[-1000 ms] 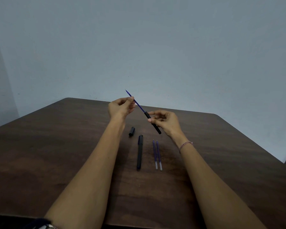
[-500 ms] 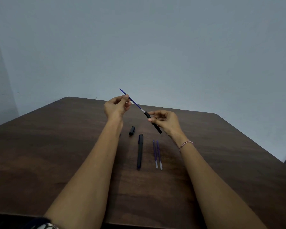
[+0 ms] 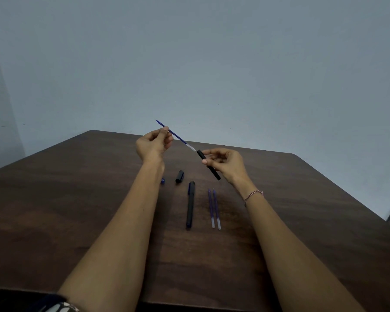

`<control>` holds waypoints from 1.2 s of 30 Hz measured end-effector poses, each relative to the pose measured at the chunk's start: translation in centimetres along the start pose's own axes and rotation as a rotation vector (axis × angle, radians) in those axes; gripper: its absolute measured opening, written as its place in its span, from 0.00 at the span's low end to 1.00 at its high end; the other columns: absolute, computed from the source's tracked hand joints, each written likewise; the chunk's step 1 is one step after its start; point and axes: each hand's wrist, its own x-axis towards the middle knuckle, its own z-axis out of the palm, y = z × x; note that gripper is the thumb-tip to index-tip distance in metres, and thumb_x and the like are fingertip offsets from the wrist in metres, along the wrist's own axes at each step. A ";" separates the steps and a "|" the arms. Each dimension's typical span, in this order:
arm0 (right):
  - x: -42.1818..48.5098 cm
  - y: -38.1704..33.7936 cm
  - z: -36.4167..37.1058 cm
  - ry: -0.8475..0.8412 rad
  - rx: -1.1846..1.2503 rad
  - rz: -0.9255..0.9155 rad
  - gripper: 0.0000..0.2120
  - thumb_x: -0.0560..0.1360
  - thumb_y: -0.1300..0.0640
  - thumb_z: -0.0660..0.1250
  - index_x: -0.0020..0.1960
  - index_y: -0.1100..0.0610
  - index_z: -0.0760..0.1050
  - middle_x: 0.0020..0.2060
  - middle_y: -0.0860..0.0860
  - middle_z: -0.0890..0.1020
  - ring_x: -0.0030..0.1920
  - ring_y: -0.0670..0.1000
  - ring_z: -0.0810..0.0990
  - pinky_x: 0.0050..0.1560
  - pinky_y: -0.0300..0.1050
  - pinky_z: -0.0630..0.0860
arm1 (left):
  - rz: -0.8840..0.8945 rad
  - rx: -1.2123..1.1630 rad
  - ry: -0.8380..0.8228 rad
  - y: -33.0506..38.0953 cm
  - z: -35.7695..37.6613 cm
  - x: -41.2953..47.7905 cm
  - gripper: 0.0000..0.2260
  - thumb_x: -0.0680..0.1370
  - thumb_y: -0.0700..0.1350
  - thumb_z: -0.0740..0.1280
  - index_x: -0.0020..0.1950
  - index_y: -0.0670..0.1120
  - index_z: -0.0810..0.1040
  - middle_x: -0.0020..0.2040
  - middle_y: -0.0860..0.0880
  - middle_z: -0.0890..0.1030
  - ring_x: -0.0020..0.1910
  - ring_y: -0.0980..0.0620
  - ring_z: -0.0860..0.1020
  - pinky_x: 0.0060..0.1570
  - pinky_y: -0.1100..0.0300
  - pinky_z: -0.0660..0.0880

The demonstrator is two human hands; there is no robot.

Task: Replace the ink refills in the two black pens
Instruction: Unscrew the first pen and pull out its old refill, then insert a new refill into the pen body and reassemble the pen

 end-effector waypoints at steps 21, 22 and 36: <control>0.1 0.2 0.0 0.226 0.262 -0.003 0.13 0.69 0.65 0.73 0.53 0.63 0.79 0.37 0.50 0.80 0.41 0.48 0.79 0.50 0.39 0.79 | -0.148 0.642 -0.141 7.7 -3.4 0.4 0.09 0.70 0.34 0.73 0.34 0.36 0.74 0.34 0.41 0.79 0.32 0.49 0.79 0.31 0.59 0.80; 0.0 0.1 0.2 0.212 0.263 -0.008 0.14 0.69 0.66 0.73 0.54 0.64 0.79 0.38 0.51 0.81 0.42 0.48 0.79 0.51 0.40 0.79 | -0.158 0.758 -0.161 8.4 -3.9 0.5 0.09 0.70 0.34 0.73 0.34 0.36 0.75 0.33 0.41 0.79 0.31 0.49 0.79 0.31 0.59 0.80; -0.5 -0.8 0.7 0.159 0.215 -0.047 0.16 0.69 0.66 0.73 0.56 0.66 0.79 0.36 0.51 0.76 0.42 0.49 0.77 0.47 0.35 0.80 | -0.292 1.698 -0.317 7.6 -6.5 -1.1 0.10 0.75 0.40 0.68 0.35 0.39 0.77 0.34 0.46 0.80 0.38 0.50 0.80 0.56 0.55 0.77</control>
